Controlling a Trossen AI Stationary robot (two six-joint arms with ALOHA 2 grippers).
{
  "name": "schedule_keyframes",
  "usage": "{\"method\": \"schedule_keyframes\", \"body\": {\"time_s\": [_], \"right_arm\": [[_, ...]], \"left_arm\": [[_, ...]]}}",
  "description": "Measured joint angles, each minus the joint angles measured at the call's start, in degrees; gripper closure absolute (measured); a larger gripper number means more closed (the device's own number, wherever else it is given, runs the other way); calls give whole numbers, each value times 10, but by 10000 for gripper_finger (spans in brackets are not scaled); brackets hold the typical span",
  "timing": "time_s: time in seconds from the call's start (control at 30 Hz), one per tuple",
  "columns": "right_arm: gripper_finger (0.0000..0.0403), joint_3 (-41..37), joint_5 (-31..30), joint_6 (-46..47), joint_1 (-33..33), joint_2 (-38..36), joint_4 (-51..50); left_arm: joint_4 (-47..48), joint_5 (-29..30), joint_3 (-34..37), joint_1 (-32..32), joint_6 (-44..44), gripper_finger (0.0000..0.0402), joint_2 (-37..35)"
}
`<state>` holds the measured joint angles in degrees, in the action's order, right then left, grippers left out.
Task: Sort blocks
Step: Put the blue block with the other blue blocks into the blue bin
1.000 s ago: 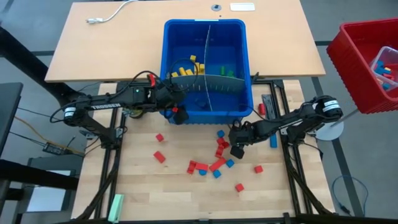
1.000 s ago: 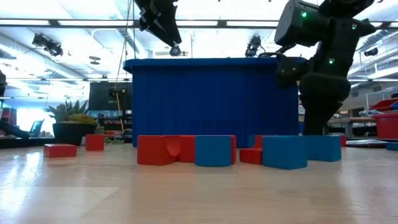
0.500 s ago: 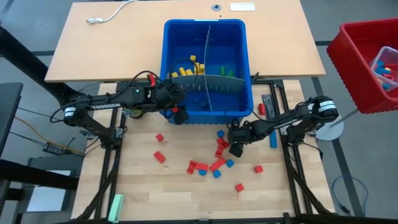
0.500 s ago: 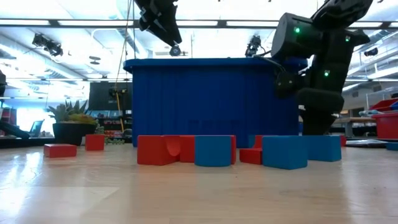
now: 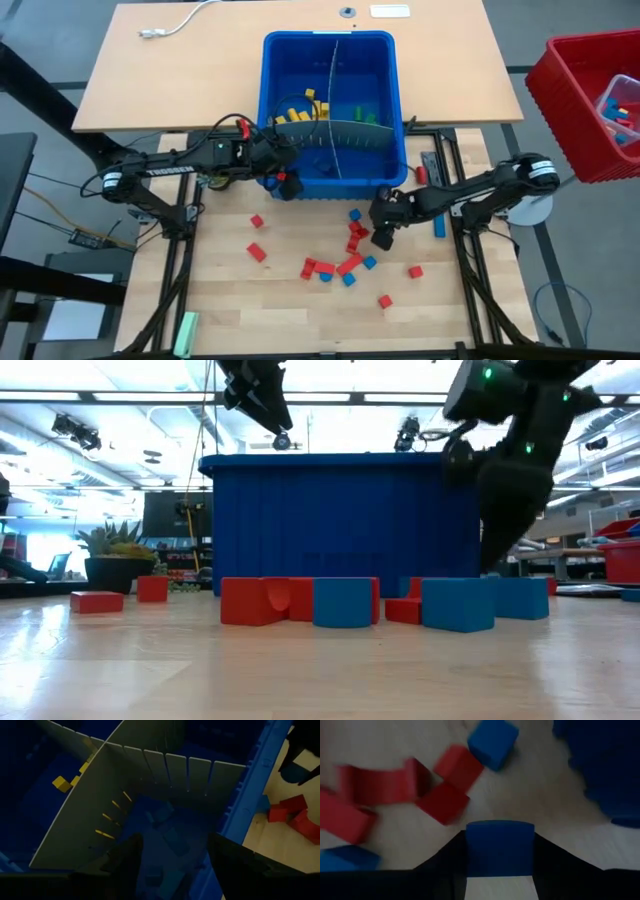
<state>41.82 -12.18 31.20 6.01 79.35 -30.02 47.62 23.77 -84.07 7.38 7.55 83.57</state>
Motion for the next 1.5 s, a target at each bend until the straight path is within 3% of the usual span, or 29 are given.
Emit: {"method": "schedule_keyframes", "body": {"time_s": [0.27, 0.6, 0.8, 1.03, 1.27, 1.5], "right_arm": [[241, 50, 42, -61, 23, -91, 50], [241, 101, 13, -156, 10, -113, 218], [240, 102, -35, -215, -20, -89, 360], [239, 103, -52, -255, -105, -27, 511], [227, 151, -30, -265, -173, 48, 523], [182, 200, -42, -265, -194, 93, 484]], "left_arm": [[-2, 0, 0, 0, 0, 170, 0], [-14, 0, 0, 0, 0, 170, 0], [-16, 3, 0, 0, 0, 170, -15], [-19, 53, -7, 0, 0, 170, -80], [-2, 64, -7, 0, 0, 170, -108], [31, 64, -7, 0, 1, 169, -105]]}}
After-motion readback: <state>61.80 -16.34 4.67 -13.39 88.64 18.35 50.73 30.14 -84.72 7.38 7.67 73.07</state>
